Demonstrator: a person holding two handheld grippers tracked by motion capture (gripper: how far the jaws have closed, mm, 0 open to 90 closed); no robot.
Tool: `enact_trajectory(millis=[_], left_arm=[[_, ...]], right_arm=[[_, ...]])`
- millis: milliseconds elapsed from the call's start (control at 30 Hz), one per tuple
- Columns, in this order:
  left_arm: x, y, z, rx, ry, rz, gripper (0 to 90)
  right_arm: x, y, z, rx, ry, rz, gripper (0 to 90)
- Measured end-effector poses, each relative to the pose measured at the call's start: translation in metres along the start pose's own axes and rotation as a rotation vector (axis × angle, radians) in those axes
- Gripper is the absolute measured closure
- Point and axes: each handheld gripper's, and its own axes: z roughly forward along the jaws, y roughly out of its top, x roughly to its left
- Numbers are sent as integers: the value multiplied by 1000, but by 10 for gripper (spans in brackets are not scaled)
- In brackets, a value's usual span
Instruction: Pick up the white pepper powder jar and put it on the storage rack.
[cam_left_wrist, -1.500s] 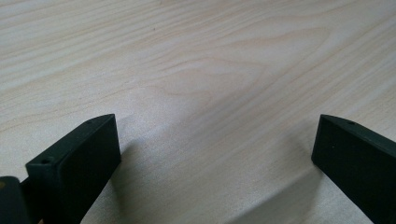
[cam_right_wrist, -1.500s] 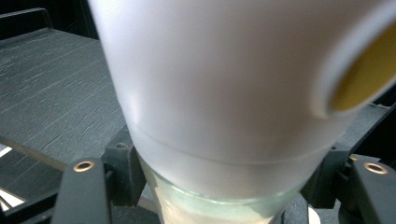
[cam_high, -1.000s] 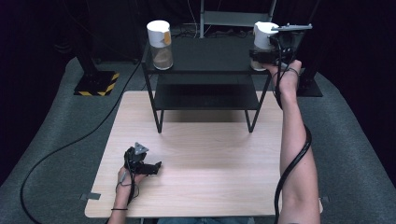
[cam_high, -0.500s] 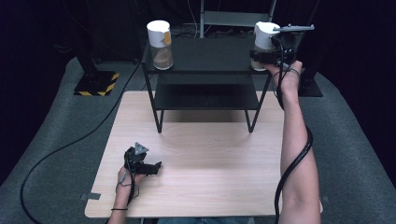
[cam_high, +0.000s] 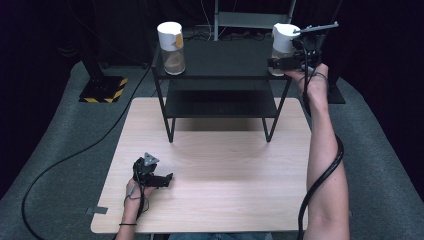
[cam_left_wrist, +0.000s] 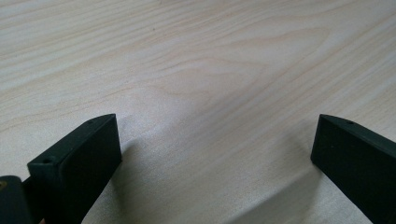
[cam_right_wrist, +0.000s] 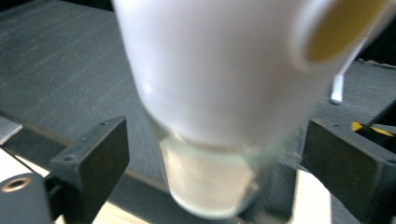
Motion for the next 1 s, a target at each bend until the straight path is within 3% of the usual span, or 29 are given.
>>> enact_trajectory(millis=[267,500,767,1000], left_arm=[[0,0,0,0,0,0,14],[0,0,0,0,0,0,14],[0,0,0,0,1,0,13],[-1,0,0,0,3,-2,13]], right_arm=[[-6,-4,-26,100,22,-52,4],[-5,-35,-30,207,48,-124,0],[-6,-98,-21,276,81,-138,0],[-13,-175,10,358,143,-123,0]])
